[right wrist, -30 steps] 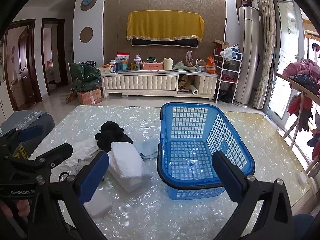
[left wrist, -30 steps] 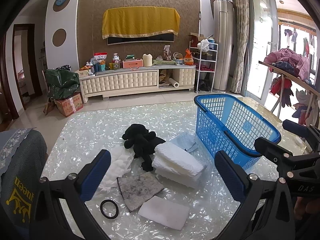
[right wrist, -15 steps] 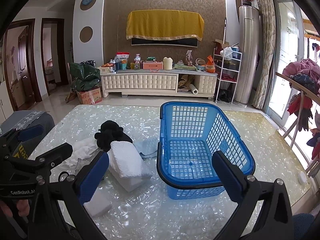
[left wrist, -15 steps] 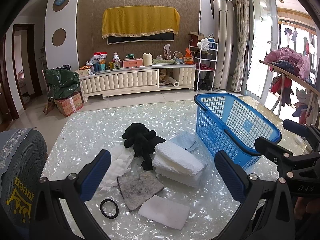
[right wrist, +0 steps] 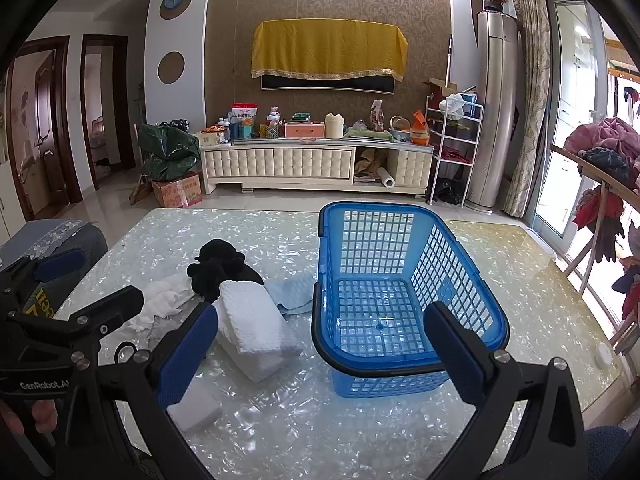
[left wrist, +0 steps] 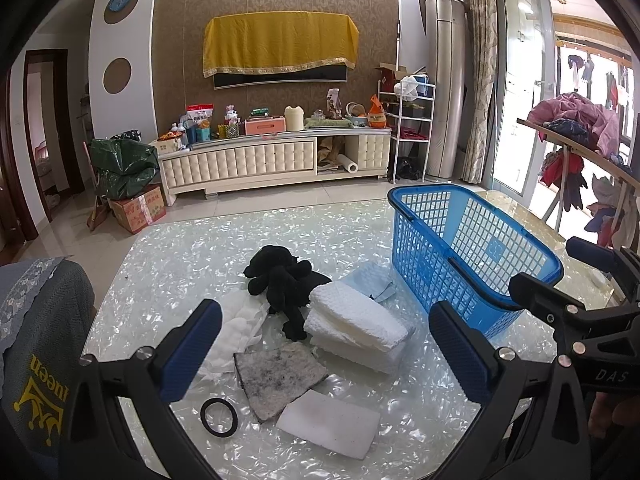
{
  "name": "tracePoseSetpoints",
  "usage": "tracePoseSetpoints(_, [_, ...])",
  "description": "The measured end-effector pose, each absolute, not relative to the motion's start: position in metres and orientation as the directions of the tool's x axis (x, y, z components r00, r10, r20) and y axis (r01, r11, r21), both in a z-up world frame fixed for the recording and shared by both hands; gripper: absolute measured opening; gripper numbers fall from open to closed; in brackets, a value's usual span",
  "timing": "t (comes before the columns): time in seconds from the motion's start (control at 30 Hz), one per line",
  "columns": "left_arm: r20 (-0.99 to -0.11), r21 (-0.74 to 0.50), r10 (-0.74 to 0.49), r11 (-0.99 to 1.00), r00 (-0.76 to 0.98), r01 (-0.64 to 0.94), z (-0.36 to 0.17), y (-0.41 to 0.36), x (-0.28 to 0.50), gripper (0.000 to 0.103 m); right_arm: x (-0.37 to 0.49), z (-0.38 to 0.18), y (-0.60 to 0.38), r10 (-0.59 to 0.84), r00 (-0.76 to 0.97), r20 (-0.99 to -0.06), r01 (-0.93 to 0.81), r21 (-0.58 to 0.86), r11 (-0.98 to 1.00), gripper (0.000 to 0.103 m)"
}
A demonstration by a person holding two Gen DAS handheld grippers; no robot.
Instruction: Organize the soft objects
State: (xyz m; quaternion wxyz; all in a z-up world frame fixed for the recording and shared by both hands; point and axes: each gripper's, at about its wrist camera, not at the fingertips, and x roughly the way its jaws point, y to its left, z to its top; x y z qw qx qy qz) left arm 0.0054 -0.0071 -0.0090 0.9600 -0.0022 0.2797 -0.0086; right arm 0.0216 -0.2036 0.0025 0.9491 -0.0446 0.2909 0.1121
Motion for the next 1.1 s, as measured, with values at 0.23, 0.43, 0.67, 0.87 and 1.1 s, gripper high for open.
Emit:
tracePoseSetpoints(0.23, [-0.537,-0.01,-0.018,1.0,0.844,0.015,-0.0086,-0.0072,0.0051,0.103,0.0215,0.0016,-0.205,0.184,0.804,-0.566,-0.237,-0.021,0.971,0.103])
tracePoseSetpoints(0.43, [-0.537,-0.009,-0.018,1.0,0.844,0.015,-0.0083,-0.0077,0.0053,0.103,0.0218,0.0019,-0.205,0.185,0.804,-0.566,-0.238,-0.021,0.971,0.103])
tracePoseSetpoints(0.67, [-0.539,-0.009,-0.017,1.0,0.842,0.015,-0.0083,-0.007,0.0053,0.103,0.0228,0.0012,-0.2052,0.181,0.802,-0.569,-0.236,-0.023,0.972,0.103])
tracePoseSetpoints(0.87, [-0.539,-0.009,-0.019,1.0,0.842,0.017,-0.0076,-0.006,0.0053,0.103,0.023,0.0008,-0.2057,0.181,0.8,-0.572,-0.235,-0.021,0.972,0.103])
tracePoseSetpoints(1.1, [-0.533,-0.013,-0.022,1.0,0.846,0.018,-0.0066,-0.0053,0.005,0.103,0.0232,0.0012,-0.2054,0.181,0.8,-0.572,-0.236,-0.022,0.972,0.103])
